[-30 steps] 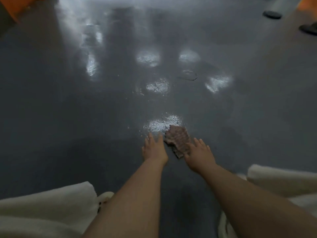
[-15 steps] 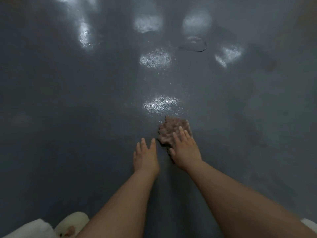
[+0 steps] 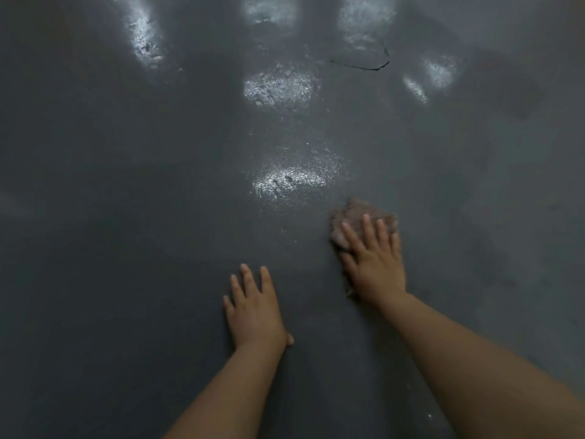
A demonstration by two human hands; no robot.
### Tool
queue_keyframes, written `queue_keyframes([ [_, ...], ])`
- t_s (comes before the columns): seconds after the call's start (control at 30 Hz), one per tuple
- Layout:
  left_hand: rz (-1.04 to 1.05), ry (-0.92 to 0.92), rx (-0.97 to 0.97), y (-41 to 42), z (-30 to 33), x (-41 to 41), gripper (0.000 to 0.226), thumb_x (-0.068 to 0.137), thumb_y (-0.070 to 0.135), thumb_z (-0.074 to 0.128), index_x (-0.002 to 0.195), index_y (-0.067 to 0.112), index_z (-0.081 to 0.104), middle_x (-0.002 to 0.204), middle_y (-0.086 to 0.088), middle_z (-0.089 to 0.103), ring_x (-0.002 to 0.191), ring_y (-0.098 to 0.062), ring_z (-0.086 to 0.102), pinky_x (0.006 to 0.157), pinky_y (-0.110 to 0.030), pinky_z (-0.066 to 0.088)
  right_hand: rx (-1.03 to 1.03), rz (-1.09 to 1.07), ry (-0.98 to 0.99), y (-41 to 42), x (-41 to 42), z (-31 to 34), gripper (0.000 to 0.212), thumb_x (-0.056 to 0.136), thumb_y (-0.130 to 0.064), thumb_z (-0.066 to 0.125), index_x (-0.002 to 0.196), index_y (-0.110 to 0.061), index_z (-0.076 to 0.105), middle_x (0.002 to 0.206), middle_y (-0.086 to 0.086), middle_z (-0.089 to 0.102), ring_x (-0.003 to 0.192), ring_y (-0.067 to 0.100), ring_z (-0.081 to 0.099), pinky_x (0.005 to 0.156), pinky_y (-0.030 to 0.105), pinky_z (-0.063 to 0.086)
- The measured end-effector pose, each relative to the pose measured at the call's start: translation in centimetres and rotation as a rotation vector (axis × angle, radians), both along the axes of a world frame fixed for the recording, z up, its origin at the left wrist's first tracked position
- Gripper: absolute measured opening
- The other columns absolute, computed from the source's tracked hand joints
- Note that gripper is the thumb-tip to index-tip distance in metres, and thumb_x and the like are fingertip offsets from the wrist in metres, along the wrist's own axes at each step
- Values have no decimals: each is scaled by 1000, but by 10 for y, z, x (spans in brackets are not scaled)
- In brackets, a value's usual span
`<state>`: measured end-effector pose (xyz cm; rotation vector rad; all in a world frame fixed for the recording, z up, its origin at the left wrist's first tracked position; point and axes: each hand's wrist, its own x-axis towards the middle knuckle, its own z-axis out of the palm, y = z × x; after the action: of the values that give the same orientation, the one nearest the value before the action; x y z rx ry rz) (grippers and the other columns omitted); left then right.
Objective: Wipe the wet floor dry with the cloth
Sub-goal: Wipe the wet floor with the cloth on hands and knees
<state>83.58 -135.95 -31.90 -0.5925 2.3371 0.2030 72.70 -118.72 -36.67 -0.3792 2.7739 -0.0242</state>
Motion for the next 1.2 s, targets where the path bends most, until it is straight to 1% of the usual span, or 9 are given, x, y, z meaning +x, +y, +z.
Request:
queue_keyframes([
  [0.1,32,9,10,1,-2,-2,130,67,43,82,149,18,-16,155,-14,-22,145,-33,-11,118,-43,8,15,-310,-20,0,-17,1,62,97,-56,19,149,-36,-8,158,-2,-17,145,24,-17,109,61,-10],
  [0.2,48,20,16,2,-3,-2,130,66,42,82,149,19,-15,155,-12,-22,145,-31,-12,117,-42,7,-32,-417,-32,-34,-20,3,61,99,-50,21,151,-32,-7,158,-1,-19,144,27,-19,110,65,-6],
  [0.27,52,39,16,3,-3,-3,130,65,42,82,149,20,-14,156,-11,-21,145,-31,-12,117,-42,7,-60,-301,-24,-64,-17,2,60,99,-49,21,150,-33,-6,158,-1,-18,144,27,-19,111,61,-8],
  [0.43,49,59,44,0,-7,-1,125,65,43,82,151,23,-6,157,-9,-19,145,-29,-12,117,-41,6,-194,274,-91,-142,5,4,56,98,-53,23,149,-41,5,159,-5,-12,145,22,-17,110,56,-13],
  [0.57,51,75,23,0,-7,0,129,62,44,83,150,23,-8,157,-9,-18,146,-29,-10,117,-40,9,-149,363,-33,-125,-5,0,55,97,-53,28,148,-44,9,160,-4,-5,146,22,-12,113,50,-11],
  [0.8,83,76,47,1,-6,-2,131,61,41,85,151,21,-8,157,-10,-18,145,-30,-11,117,-41,9,-93,-145,6,-9,-29,0,55,97,-49,30,147,-46,9,160,-5,-4,146,17,-9,115,44,-9],
  [0.93,88,90,42,2,-7,-4,130,60,39,87,151,20,-5,157,-10,-17,145,-30,-10,117,-42,9,-51,-511,39,54,10,-1,55,98,-48,28,149,-42,8,160,-3,-2,147,20,-7,117,48,-4],
  [1.1,94,86,38,4,-7,-5,130,59,36,88,151,21,-2,157,-10,-15,145,-31,-9,117,-43,9,-33,-831,23,40,117,-3,66,86,-54,9,149,-36,13,160,4,4,146,27,0,114,50,-2],
  [1.2,84,66,21,6,-6,-9,130,59,36,88,151,18,-2,157,-12,-14,145,-32,-8,117,-45,11,-65,-898,29,21,133,-3,64,87,-52,15,148,-33,24,158,7,13,146,31,9,112,56,3],
])
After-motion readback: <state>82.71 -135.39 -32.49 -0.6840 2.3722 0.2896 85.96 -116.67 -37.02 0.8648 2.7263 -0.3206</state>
